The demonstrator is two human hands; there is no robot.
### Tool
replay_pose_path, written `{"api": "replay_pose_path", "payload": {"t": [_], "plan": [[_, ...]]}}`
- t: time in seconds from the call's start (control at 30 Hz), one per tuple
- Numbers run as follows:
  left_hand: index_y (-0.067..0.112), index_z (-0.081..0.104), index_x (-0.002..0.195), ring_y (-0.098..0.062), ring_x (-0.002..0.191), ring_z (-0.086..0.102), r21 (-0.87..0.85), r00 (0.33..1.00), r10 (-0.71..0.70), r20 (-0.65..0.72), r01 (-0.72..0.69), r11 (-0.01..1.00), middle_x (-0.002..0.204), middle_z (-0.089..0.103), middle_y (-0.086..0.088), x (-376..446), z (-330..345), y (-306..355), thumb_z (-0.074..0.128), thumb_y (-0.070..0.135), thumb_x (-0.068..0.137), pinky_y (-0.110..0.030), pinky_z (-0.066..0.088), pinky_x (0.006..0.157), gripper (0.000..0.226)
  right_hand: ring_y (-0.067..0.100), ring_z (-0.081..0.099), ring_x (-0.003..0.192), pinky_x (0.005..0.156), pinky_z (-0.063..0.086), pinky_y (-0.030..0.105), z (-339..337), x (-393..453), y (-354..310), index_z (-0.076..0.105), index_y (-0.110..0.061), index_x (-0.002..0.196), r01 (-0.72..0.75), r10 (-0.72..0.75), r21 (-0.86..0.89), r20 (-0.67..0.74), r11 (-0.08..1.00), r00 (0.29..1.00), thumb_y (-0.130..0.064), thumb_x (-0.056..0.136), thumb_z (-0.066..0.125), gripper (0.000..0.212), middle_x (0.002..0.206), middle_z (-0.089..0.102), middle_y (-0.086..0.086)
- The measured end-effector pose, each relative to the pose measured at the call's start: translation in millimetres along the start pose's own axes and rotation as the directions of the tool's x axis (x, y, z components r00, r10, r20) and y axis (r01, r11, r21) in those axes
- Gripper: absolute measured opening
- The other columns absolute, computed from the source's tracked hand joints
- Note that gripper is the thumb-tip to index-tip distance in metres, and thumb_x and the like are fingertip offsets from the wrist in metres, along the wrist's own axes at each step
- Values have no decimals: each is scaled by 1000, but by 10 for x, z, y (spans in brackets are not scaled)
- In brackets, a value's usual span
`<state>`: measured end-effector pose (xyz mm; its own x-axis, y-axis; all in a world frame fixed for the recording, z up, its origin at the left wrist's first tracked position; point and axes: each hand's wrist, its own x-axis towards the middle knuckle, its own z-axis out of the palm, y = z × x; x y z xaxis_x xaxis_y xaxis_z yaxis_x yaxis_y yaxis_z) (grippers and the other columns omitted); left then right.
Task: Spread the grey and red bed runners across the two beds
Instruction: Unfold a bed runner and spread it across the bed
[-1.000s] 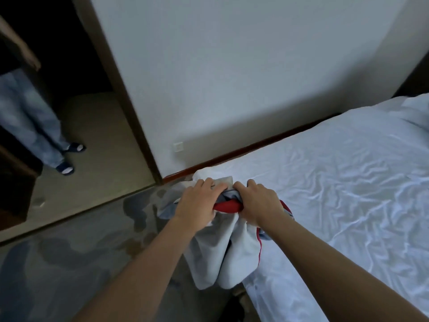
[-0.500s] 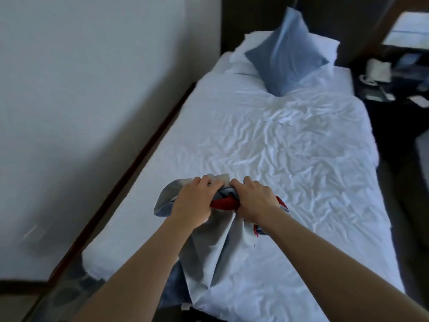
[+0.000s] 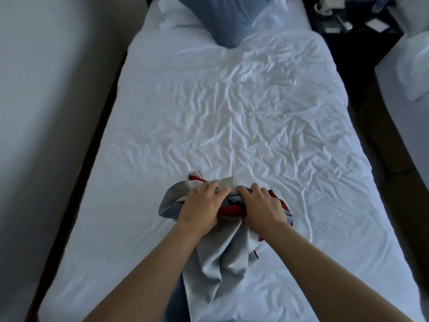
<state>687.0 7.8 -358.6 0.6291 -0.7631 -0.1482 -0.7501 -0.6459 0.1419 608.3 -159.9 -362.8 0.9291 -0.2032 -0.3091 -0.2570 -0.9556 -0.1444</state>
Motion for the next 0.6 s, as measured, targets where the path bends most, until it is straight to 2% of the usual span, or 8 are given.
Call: {"api": "replay_pose_path", "payload": {"t": [0.1,0.17,0.23,0.27,0.37,0.5,0.6], "plan": [[28,37,136,-27,118,48,-11,999,-12,53,12,1000,132,44,-4,49,417,-31,66,18,80,-40,47,83,64,25,52,106,63,36,30,450,117,71,35,-30,133,8,-9,11,27,1000,1000,-22,86,62,54,118,46,2],[29,37,135,-27,111,51,-22,997,-25,79,26,999,127,46,-3,61,682,-76,66,18,79,-41,48,82,65,27,47,116,66,43,32,725,187,103,28,-30,142,8,-9,17,48,1000,999,-24,87,62,65,130,43,5],[30,36,136,-27,111,50,-36,992,-50,114,54,998,128,47,-3,68,912,-136,68,20,77,-43,48,86,68,29,42,126,82,51,38,940,250,114,20,-28,150,12,-14,18,84,1000,996,-27,88,61,75,143,35,8],[30,36,138,-28,114,49,-39,988,-62,138,68,997,130,46,-3,67,1011,-170,69,22,77,-44,46,89,70,29,39,130,92,49,42,1025,281,109,17,-27,152,16,-18,18,103,1000,995,-29,88,60,77,147,31,9],[32,30,145,-27,123,44,-58,976,-79,203,93,994,135,43,-2,54,1244,-280,68,33,80,-45,42,98,75,30,33,136,104,40,47,1178,378,35,15,-26,154,23,-25,19,170,1000,985,-30,87,60,80,151,28,9],[34,28,147,-26,124,44,-143,975,-50,215,82,986,138,43,-2,76,1268,-456,65,53,80,-44,44,97,79,30,33,136,105,39,48,1097,521,-63,19,-24,153,19,-21,10,255,1000,967,-30,82,66,85,150,30,8],[35,30,143,-23,126,46,-199,977,-71,199,111,974,137,47,1,94,1049,-676,53,74,74,-44,44,102,83,29,34,136,107,38,45,845,670,-139,27,-21,147,36,-39,15,300,999,953,-29,77,68,81,147,33,6]]}}
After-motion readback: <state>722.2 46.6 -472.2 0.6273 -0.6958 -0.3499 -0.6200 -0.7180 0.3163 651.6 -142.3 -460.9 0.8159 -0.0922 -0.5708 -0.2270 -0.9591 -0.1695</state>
